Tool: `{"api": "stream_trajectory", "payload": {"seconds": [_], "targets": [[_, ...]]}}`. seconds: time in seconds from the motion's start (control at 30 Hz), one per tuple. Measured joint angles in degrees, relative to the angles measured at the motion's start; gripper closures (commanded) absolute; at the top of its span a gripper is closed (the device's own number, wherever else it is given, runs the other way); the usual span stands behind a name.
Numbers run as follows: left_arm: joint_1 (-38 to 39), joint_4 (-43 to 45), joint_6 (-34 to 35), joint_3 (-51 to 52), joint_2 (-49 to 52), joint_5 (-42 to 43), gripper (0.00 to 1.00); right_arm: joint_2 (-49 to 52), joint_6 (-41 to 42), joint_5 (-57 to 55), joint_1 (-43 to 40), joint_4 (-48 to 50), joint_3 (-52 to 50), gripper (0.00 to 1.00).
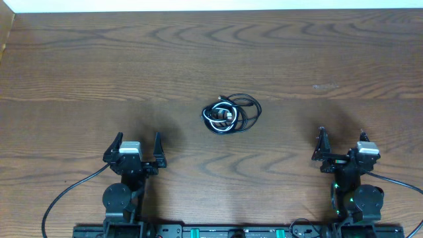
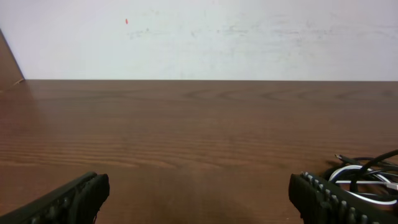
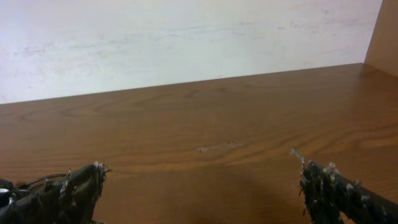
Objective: Untangle cables
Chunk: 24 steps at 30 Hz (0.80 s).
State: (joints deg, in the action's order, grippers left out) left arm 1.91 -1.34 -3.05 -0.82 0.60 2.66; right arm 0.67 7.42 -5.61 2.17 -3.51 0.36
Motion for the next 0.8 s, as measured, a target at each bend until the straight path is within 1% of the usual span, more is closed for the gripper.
{"api": "stream_trajectory", "payload": {"seconds": [0.8], "targets": [[0.0,0.02,0.0,0.0,0.59,0.0,0.02,0.02,0.02,0.0,0.0,0.0,0.0,0.01]]}}
